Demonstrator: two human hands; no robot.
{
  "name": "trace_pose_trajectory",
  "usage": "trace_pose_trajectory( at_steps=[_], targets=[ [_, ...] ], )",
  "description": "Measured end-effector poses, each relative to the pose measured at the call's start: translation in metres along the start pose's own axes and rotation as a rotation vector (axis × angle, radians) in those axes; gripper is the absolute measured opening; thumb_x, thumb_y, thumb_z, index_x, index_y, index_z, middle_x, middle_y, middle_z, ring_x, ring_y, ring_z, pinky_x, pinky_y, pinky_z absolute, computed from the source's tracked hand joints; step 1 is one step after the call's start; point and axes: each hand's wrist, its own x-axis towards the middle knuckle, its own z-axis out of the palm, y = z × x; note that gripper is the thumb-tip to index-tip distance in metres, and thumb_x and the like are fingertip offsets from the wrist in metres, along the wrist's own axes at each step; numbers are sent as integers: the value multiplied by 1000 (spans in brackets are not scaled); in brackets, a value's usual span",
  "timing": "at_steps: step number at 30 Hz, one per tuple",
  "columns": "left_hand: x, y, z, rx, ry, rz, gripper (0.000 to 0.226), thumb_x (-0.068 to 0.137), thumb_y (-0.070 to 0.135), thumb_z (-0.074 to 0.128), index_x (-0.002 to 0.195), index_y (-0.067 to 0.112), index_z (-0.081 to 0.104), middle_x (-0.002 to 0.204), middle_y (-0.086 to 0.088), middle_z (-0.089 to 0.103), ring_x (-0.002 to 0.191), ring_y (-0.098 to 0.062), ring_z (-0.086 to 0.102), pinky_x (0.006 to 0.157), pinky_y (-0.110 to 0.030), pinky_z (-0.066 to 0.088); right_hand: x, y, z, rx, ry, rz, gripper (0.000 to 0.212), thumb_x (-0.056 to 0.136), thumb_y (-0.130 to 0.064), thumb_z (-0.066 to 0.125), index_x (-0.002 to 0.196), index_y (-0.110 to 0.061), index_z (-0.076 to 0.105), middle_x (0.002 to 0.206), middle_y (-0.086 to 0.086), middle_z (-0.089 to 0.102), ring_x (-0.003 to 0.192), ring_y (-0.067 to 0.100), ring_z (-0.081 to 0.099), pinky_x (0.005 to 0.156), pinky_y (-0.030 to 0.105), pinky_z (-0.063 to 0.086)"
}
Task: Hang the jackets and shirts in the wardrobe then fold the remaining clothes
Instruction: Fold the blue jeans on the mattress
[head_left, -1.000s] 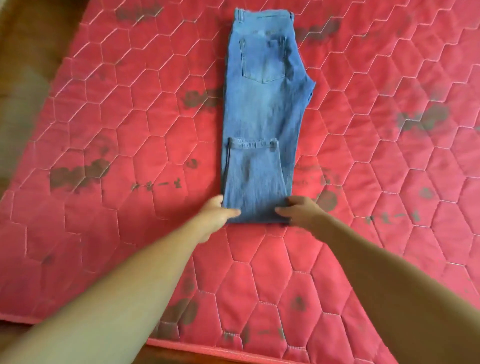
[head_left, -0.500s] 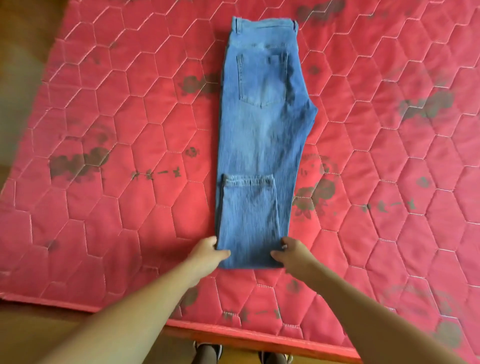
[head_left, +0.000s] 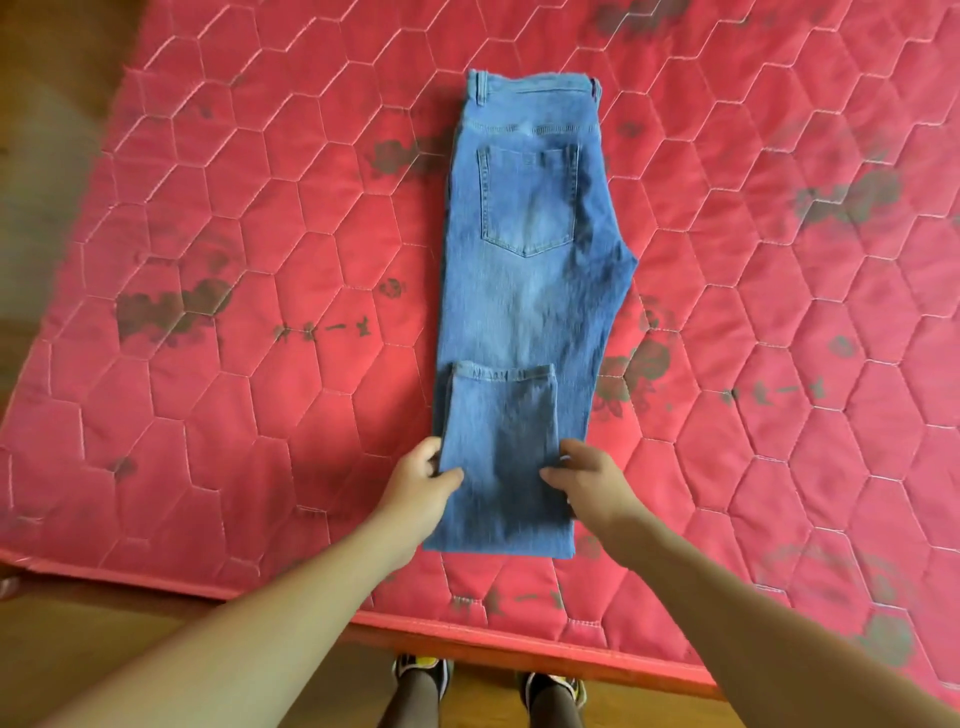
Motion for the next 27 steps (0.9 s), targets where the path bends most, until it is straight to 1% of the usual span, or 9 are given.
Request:
trace_pose_trajectory(
  at_steps=[4,7,11,12,14,17,19,25,27],
  targets=[
    [15,75,-16,-87,5,186,23,94,-4,57,108,13,63,91,-11,75,77,-22,70,67,-33,56,-4,-66,-17,165,37,-210,19,94,8,53,94,-7,65,76,-5,69,64,7,62,56,17,47],
    [50,127,-25,-191,-21,186,35,97,7,62,129,18,55,104,-1,70,83,-12,65,59,-25,47,31,-102,-32,219,91,-235,23,96,-9,63,115,-21,64,88,-2,71,72,13,66,66,27,53],
    [89,114,-25,-29,-168,-189,46,97,29,65,139,25,47,127,7,55,124,-16,46,99,-41,39,85,-76,-45,23,121,46,49,89,-31,73,133,-33,51,95,5,58,75,20,54,72,36,50],
    [93,93,-21,81,-168,-225,48,96,29,67,139,20,49,133,7,53,124,-17,46,105,-41,35,91,-59,-44,-42,113,101,50,88,-29,74,132,-32,51,98,7,57,75,21,54,71,37,52],
    [96,50,-10,200,-85,-211,43,94,25,68,134,14,55,132,-3,62,110,-20,58,97,-34,43,94,-26,-38,-122,134,138,48,87,-21,75,128,-30,54,101,9,55,75,21,55,66,36,53],
    [88,12,2,186,89,-97,13,95,23,65,103,14,67,93,-3,70,84,-24,64,72,-32,47,83,5,-24,-132,153,73,40,90,-5,68,122,-21,53,81,6,56,62,17,51,55,25,46],
    [79,5,4,190,167,-24,11,92,23,64,88,14,63,76,0,64,73,-24,59,66,-34,45,74,17,-16,-152,140,26,37,90,0,62,114,-26,51,77,11,60,61,18,53,51,23,43],
    [44,-4,-9,272,72,230,28,76,37,61,84,11,59,71,-5,68,62,-14,55,66,-48,51,54,25,-9,-162,178,-88,21,88,-4,60,94,-23,57,80,15,64,70,24,56,64,39,47],
    [38,3,-14,275,70,368,29,79,36,61,85,8,57,78,-12,69,63,-21,57,66,-49,50,49,19,-9,-107,212,-126,13,83,-11,62,91,-21,60,90,17,70,78,29,64,75,46,54]
  ],
)
